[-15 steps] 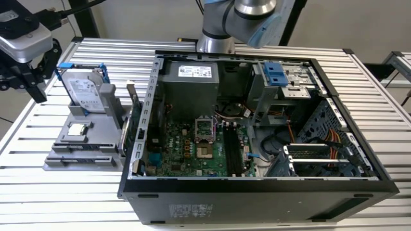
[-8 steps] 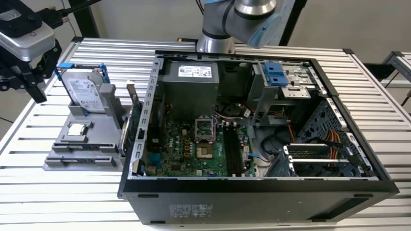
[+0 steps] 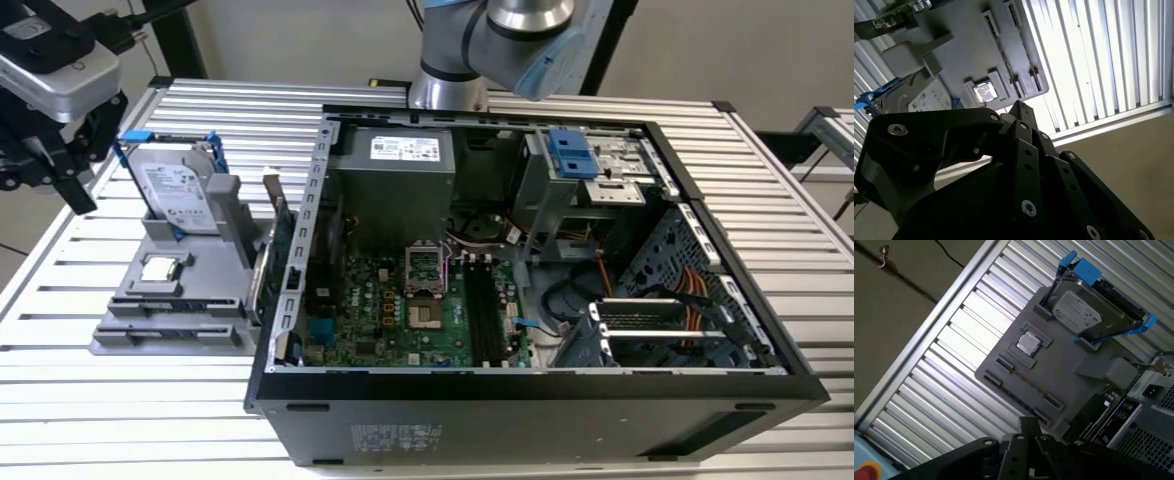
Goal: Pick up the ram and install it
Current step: 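Pick up the ram and move it above insertion slot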
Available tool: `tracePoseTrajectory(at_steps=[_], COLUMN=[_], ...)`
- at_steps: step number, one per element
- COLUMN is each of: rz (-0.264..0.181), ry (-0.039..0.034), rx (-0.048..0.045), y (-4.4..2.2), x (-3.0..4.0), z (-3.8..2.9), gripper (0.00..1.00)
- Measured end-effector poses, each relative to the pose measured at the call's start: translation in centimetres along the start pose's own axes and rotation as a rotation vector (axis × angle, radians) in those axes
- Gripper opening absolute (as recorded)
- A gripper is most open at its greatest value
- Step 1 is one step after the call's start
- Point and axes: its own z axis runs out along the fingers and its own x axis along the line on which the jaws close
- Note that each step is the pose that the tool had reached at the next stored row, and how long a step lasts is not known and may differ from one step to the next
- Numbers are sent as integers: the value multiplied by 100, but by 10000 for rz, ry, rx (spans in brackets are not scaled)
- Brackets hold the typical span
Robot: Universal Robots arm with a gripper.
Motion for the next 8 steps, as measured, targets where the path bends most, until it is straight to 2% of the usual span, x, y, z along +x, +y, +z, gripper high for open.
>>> tracePoseTrajectory(at_steps=[8], rz=[-680], ry=[34], rx=[-6], y=[0], x=[0], z=[0], gripper=[0])
